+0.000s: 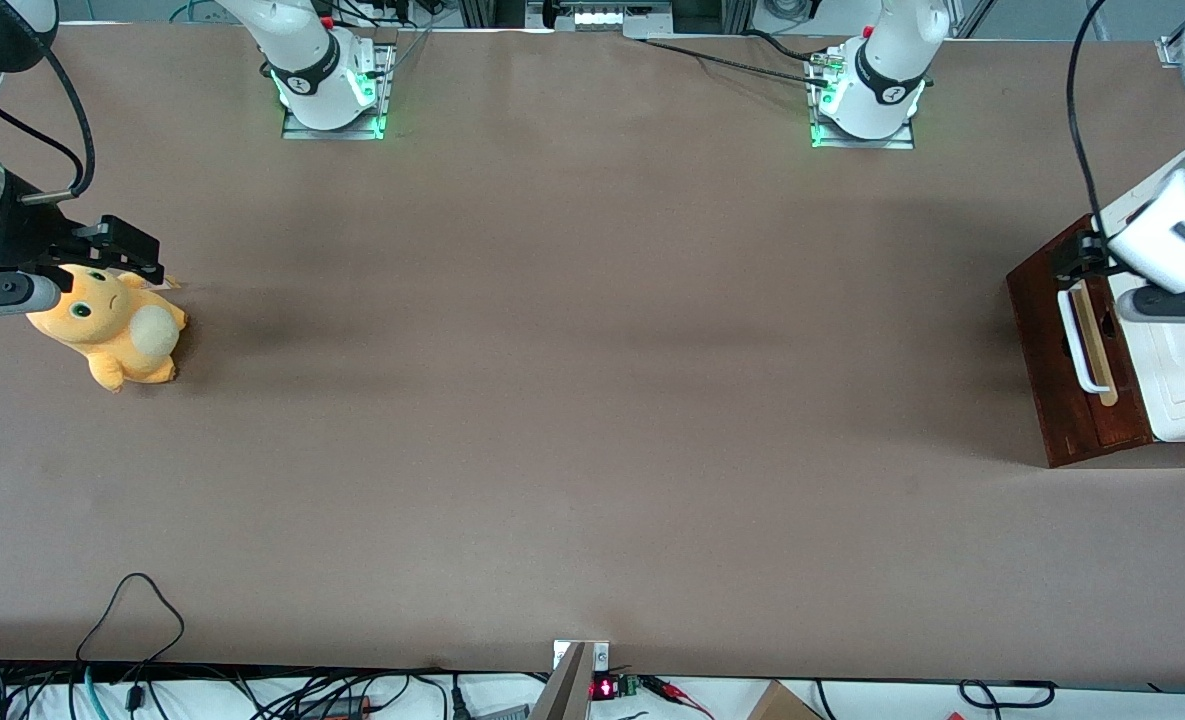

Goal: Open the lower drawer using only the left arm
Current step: 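Move the open left gripper down onto the white drawer handle and close it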

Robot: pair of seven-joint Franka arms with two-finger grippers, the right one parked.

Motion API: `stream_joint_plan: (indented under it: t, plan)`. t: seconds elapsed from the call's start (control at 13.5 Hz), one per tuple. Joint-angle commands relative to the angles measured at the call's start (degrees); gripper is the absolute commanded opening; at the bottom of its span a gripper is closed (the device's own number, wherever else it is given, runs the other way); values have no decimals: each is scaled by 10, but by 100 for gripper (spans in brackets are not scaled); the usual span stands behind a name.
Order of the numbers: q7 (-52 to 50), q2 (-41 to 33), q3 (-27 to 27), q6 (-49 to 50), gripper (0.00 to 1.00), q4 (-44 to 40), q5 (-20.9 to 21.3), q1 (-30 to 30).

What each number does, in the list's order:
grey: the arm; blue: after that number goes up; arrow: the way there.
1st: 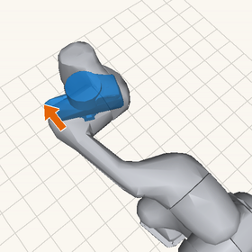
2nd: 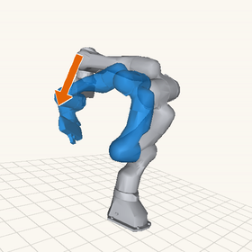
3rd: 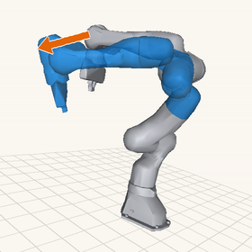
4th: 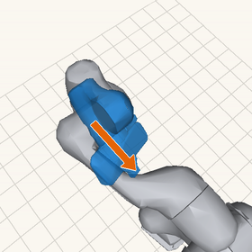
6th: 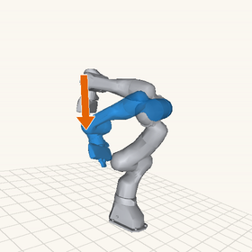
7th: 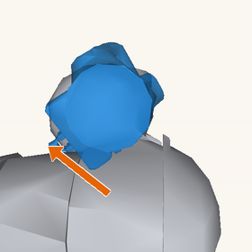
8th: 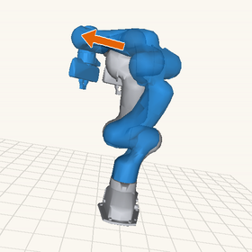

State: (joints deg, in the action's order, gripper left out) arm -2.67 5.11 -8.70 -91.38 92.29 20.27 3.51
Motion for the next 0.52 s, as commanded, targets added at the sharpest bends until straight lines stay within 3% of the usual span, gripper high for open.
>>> stream_joint_plan:
  t: [0.0,0.15,0.45]
  plan:
    - [-76,23,-29,8,99,17,87,-1]
    - [-115,32,-54,6,99,62,176,-1]
    - [-257,67,-74,9,97,136,266,-1]
